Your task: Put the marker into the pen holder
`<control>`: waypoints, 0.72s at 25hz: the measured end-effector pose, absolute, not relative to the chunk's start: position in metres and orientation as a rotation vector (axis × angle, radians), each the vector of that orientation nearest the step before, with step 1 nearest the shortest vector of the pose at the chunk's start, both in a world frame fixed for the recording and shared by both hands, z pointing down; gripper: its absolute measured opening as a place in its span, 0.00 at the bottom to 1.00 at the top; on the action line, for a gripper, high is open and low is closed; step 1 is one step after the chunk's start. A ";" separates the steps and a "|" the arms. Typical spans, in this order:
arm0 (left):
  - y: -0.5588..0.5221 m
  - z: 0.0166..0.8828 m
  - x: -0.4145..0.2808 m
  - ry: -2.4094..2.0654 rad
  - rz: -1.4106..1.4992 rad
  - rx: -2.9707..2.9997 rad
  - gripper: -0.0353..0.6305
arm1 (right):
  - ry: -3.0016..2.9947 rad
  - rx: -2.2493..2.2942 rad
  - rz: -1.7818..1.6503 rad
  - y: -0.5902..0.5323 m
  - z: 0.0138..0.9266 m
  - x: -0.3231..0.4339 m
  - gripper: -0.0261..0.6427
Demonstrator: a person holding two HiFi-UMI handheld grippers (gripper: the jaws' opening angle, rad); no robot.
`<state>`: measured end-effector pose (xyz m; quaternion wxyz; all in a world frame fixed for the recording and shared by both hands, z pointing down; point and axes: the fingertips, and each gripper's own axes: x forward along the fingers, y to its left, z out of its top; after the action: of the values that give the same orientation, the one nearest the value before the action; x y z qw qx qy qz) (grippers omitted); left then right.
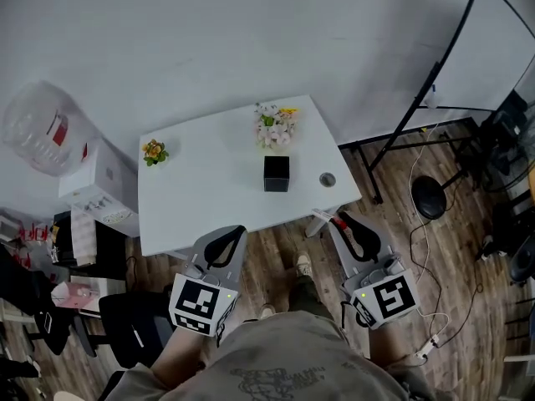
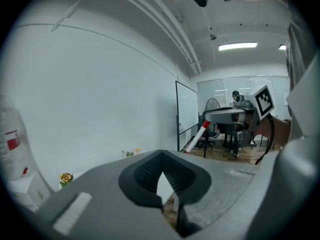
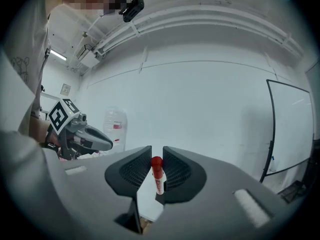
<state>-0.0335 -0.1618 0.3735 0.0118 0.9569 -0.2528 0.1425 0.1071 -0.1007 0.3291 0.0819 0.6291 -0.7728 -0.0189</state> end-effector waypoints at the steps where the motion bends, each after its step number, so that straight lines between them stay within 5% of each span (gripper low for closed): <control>1: -0.168 0.377 -0.027 -0.792 0.458 2.984 0.05 | -2.319 1.871 -0.051 -0.110 0.331 0.114 0.19; 18: -0.320 0.378 0.075 -1.154 0.558 2.806 0.05 | -2.543 1.564 0.024 -0.295 0.351 0.231 0.19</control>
<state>0.0752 -0.3203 0.3785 0.0284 0.9091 -0.3741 0.1810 0.2305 -0.2953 0.3509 0.0780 0.5222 -0.8492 0.0079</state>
